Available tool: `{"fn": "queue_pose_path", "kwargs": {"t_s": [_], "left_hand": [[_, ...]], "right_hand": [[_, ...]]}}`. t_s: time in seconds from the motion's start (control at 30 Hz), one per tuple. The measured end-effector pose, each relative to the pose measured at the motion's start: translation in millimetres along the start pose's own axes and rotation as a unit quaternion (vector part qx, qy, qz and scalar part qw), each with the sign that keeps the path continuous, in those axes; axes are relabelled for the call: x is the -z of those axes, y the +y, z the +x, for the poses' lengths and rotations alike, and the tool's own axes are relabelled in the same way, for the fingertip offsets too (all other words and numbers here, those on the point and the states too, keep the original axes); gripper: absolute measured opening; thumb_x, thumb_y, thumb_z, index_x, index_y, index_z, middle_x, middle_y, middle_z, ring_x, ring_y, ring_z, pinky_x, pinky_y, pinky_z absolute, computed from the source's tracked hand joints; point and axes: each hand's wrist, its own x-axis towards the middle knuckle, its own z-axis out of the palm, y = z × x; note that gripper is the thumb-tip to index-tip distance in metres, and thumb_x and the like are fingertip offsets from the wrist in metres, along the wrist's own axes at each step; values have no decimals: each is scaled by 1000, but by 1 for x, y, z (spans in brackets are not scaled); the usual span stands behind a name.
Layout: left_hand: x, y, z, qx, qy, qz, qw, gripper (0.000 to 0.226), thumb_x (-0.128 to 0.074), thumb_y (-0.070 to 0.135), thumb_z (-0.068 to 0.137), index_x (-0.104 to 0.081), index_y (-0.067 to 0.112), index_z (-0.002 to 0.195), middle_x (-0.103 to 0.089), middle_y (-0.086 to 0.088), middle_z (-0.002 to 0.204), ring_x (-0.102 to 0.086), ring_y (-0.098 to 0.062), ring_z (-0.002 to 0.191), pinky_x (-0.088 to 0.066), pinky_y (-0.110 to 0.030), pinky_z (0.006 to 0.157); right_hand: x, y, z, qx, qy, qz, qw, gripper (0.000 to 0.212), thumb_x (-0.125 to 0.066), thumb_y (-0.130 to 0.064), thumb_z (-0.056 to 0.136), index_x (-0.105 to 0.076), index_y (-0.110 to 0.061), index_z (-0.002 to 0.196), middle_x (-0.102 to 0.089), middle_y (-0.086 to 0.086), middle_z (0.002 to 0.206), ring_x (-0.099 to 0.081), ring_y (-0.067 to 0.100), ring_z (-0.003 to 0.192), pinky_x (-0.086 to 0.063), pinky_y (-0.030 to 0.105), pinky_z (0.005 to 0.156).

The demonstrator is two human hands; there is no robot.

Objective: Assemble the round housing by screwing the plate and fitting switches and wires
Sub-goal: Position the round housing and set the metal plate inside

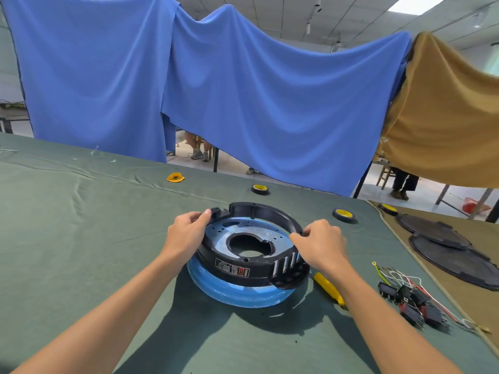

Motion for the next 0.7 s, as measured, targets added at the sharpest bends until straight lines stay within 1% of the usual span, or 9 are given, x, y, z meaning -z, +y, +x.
{"fn": "queue_pose_path", "kwargs": {"t_s": [0.07,0.13,0.23,0.33,0.43,0.5,0.57,0.63,0.7], "left_hand": [[-2,-2,0,-5,10,3,1000,28,-54,41,97,-71,20,104,-71,3,102,-62,-21,104,-48,-39,98],[-4,-6,-1,-3,33,-8,999,21,-55,39,97,-69,24,102,-69,6,97,-62,-19,100,-46,-32,88],[-2,-9,-1,23,48,-29,998,23,-56,39,96,-70,23,104,-65,16,87,-60,-16,95,-41,-29,81],[-1,-13,1,42,30,-45,998,15,-58,40,95,-67,29,90,-67,12,88,-63,-18,95,-47,-34,84],[-2,-13,5,53,9,-64,997,13,-61,40,92,-65,30,85,-71,3,93,-67,-20,94,-53,-40,89],[-6,-10,8,64,-10,-76,995,15,-63,41,89,-67,26,90,-73,-2,95,-68,-24,94,-54,-44,91],[-11,-8,10,71,-22,-83,994,24,-65,40,84,-69,21,96,-73,-6,96,-69,-27,92,-54,-48,91],[-17,-8,14,79,-25,-89,993,20,-64,34,87,-68,18,99,-73,-9,97,-70,-30,91,-55,-50,91],[-21,-8,19,94,-25,-105,990,17,-64,28,89,-68,16,101,-73,-12,99,-69,-33,92,-54,-52,91]], "right_hand": [[-4,3,-1,8,-18,2,1000,35,-59,-35,78,-61,-2,65,-57,9,59,-58,32,67,-39,30,51],[-7,5,-1,17,-32,15,999,32,-59,-34,79,-65,-5,66,-62,10,61,-60,30,69,-42,30,54],[-6,5,5,41,-52,43,997,29,-59,-33,78,-68,-7,67,-65,8,61,-61,27,71,-46,33,57],[-4,4,14,57,-84,59,993,27,-59,-31,78,-71,-8,72,-68,9,65,-63,27,76,-52,40,65],[2,4,22,57,-135,77,986,24,-60,-28,78,-73,-7,75,-70,12,70,-60,19,64,-56,43,69],[8,3,26,54,-169,100,979,19,-63,-25,80,-74,-11,74,-72,10,73,-57,15,58,-57,41,67],[12,5,30,56,-194,110,973,18,-64,-28,85,-74,-14,79,-73,7,79,-62,17,65,-58,43,73],[16,9,30,58,-220,106,968,29,-60,-41,91,-72,-15,89,-73,5,89,-66,22,80,-58,43,79],[19,18,29,39,-214,138,966,40,-53,-49,95,-70,-13,96,-71,8,97,-65,22,82,-58,39,76]]}}
